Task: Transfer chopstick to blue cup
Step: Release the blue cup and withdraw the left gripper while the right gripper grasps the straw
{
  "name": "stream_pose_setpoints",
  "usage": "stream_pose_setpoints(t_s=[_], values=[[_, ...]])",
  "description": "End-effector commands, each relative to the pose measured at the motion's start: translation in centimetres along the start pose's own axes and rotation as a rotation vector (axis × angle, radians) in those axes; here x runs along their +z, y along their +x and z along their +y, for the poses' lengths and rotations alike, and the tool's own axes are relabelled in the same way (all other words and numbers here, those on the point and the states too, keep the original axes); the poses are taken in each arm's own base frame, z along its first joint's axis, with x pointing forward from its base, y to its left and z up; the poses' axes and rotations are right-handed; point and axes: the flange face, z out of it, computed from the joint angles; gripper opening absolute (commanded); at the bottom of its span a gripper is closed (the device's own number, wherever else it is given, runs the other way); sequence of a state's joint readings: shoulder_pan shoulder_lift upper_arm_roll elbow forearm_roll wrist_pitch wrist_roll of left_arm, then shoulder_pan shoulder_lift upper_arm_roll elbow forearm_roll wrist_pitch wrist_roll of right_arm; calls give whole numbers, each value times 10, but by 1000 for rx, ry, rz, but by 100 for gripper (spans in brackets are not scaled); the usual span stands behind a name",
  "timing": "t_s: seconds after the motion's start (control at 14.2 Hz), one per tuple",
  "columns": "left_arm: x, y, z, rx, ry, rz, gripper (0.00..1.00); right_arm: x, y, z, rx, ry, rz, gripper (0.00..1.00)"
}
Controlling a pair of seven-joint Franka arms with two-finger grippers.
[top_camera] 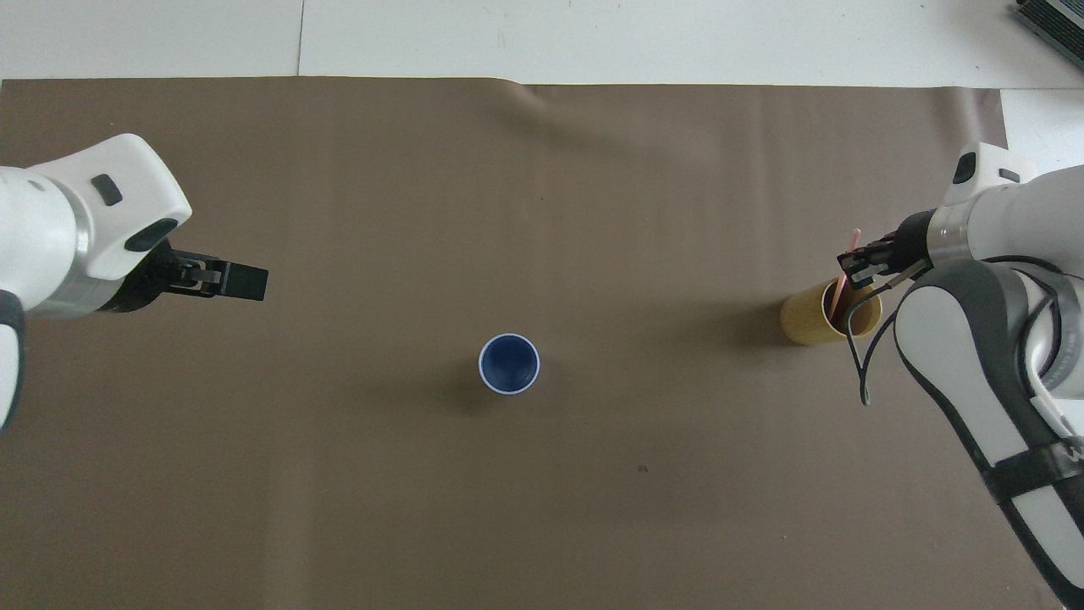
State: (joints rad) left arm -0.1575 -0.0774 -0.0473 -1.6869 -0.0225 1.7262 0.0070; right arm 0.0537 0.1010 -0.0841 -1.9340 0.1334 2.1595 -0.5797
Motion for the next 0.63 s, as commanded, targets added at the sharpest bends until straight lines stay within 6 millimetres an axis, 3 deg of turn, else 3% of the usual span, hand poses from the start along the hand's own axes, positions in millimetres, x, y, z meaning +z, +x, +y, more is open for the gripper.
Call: stream_pose_setpoints(t_s=[0.0,0.28,0.56], values=[[-48,-3,-33,-13,18,-32,100,-5,-7,10,22,21,8,0],[-63,-11,-37,-25,0,-80,100,-36,-12,8,40,39,37,0],[-55,-32,-33,-34,-3,-181,100,-67,-24,12,88,87,82,0]])
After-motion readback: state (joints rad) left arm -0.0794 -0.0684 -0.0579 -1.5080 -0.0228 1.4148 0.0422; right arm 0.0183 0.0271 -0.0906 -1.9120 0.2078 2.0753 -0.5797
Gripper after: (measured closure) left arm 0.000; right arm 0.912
